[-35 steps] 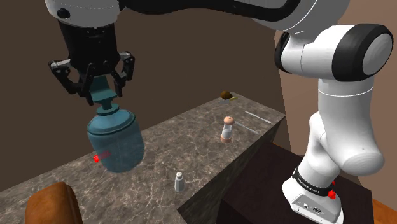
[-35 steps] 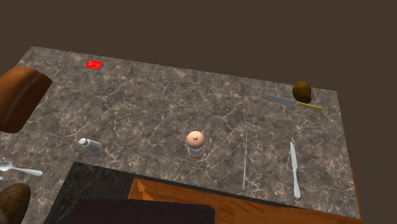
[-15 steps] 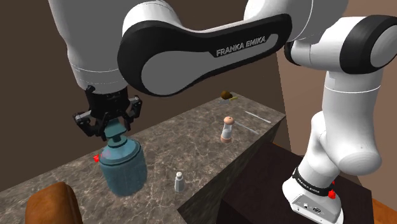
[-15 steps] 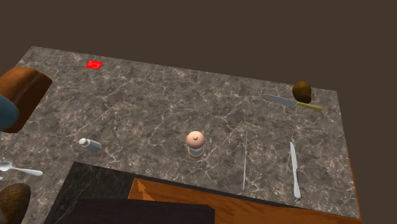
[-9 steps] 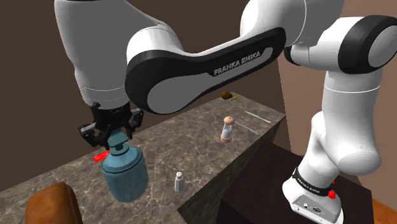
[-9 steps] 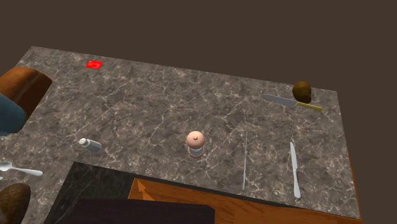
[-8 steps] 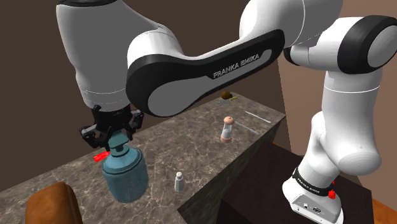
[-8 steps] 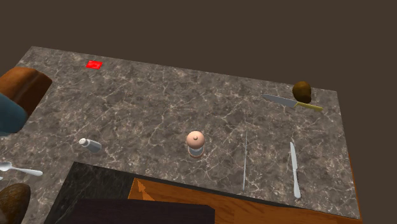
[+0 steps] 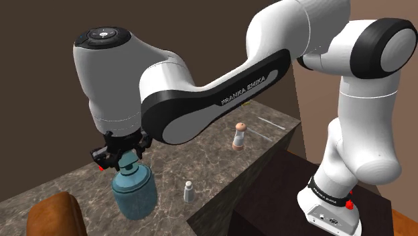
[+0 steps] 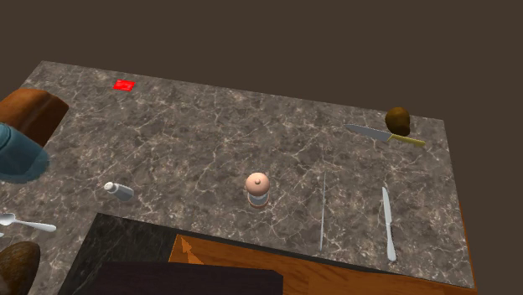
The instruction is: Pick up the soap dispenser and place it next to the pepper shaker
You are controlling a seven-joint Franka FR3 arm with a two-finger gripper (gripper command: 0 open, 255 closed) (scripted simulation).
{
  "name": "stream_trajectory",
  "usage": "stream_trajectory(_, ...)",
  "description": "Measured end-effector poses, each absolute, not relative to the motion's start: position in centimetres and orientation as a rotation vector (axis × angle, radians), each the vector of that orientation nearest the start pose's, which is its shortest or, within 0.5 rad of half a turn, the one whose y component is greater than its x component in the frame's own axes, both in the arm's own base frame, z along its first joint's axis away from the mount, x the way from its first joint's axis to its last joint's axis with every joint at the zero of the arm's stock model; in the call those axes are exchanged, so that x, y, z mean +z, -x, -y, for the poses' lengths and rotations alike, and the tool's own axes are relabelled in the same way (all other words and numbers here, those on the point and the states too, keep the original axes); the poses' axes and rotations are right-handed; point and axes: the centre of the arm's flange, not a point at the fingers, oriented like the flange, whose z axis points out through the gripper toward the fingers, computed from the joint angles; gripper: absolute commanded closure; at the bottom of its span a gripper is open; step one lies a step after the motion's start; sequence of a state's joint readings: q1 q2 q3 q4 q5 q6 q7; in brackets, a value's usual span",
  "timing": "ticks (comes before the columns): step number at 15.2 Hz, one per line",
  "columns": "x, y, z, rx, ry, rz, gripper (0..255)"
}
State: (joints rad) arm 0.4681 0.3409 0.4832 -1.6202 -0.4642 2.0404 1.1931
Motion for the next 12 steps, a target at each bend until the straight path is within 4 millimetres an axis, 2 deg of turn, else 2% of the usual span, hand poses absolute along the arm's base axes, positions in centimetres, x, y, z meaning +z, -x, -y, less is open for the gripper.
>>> stream_trajectory(12, 39.8, -43.4, -50.4, -0.469, 3.124, -0.139, 255)
